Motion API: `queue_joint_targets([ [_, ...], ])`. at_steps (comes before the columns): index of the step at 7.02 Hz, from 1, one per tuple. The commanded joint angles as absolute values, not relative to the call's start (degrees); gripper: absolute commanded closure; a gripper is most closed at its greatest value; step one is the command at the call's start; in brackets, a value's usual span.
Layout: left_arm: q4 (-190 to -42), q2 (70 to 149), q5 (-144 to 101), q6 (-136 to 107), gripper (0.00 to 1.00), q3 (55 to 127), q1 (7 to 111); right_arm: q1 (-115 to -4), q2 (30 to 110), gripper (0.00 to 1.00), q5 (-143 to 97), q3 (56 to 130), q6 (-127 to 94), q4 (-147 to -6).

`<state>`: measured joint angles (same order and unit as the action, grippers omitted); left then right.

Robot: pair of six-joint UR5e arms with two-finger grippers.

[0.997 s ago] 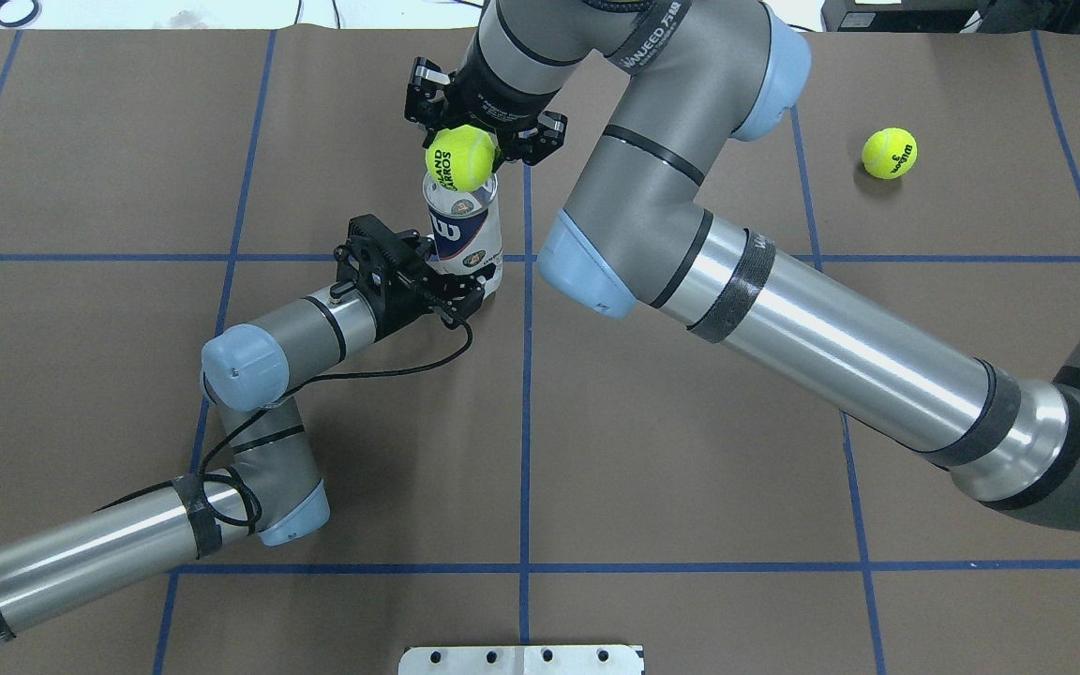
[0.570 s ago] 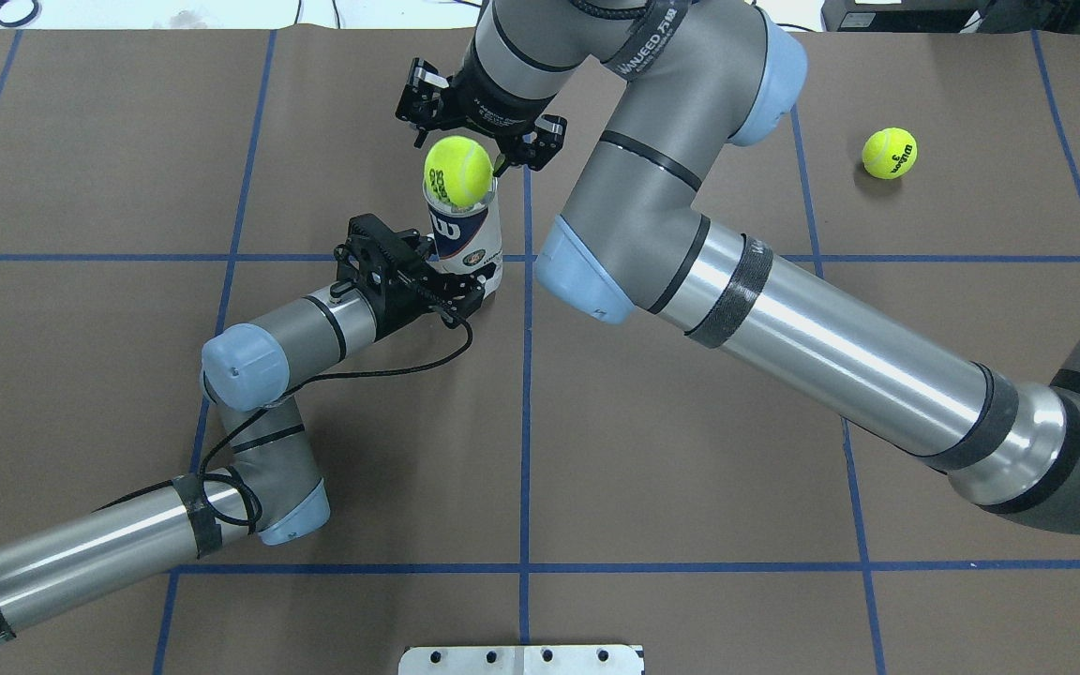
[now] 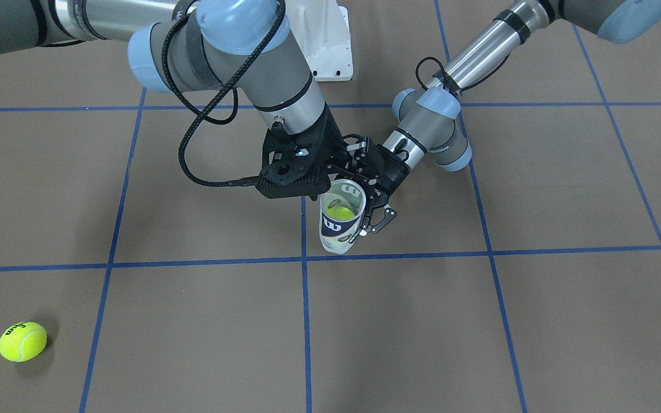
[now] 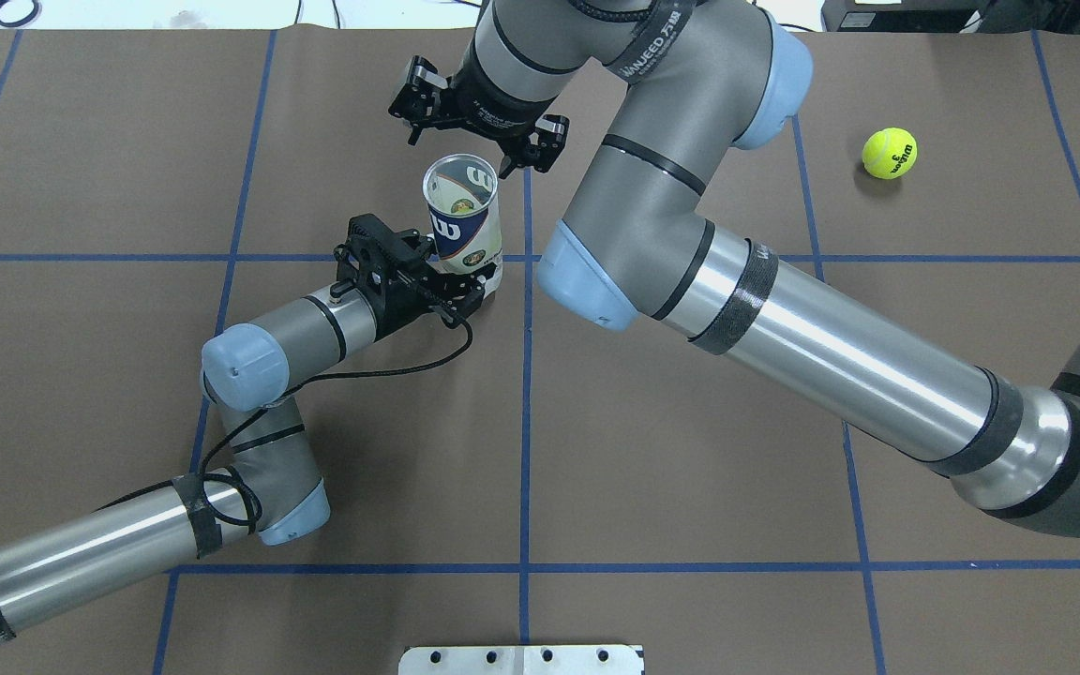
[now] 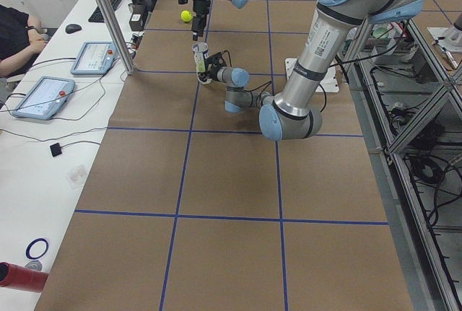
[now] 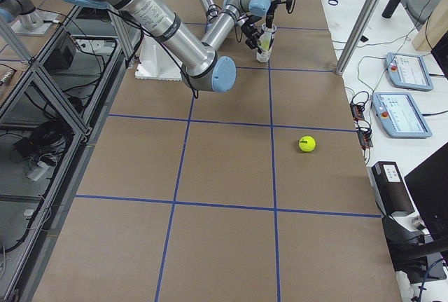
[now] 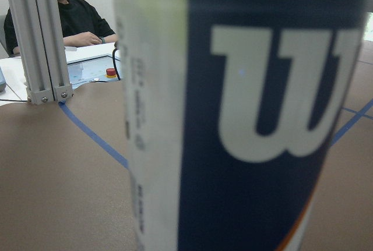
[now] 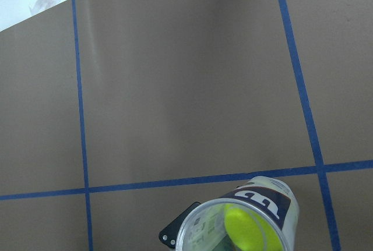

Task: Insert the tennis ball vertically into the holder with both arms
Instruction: 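Raise the right gripper away from the can toward the other tennis ball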

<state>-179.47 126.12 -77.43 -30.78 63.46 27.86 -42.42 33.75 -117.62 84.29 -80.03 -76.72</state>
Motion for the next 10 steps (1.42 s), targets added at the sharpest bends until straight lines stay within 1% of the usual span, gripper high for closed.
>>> queue_joint_targets([
  [1,-179.47,126.12,-77.43,-30.85,0.31,63.46,27.86,-48.12,40.91,0.01,-117.94,90.06,-71.70,-77.34],
  [2,-179.47,126.12,-77.43,-30.76,0.31,63.46,27.95,-53.47,45.92,0.01,-118.91,90.52,-64.41,-76.91],
  [3,-179.47,126.12,-77.43,-30.85,0.30,63.46,27.95,-58.05,48.66,0.01,-121.44,89.57,-55.46,-77.17],
  [4,-179.47,126.12,-77.43,-30.85,0.30,63.46,27.86,-60.18,52.35,0.01,-121.73,87.91,-47.71,-76.99],
  [5,-179.47,126.12,-77.43,-30.85,0.30,63.54,27.86,-62.03,54.21,0.01,-121.47,84.50,-39.55,-76.73],
  [6,-179.47,126.12,-77.43,-30.85,0.30,63.54,27.86,-63.36,54.40,0.01,-121.20,81.33,-36.07,-75.34],
  [8,-179.47,126.21,-77.43,-30.67,0.28,63.54,28.47,-63.81,55.54,0.01,-119.36,67.05,-32.73,-56.61],
  [9,-179.47,126.21,-77.43,-30.67,0.28,63.54,28.48,-64.68,55.81,0.01,-119.01,64.45,-28.35,-55.91],
  [10,-179.47,126.21,-77.43,-30.76,0.28,63.54,28.48,-64.60,57.64,0.01,-117.35,64.08,-26.74,-55.55],
])
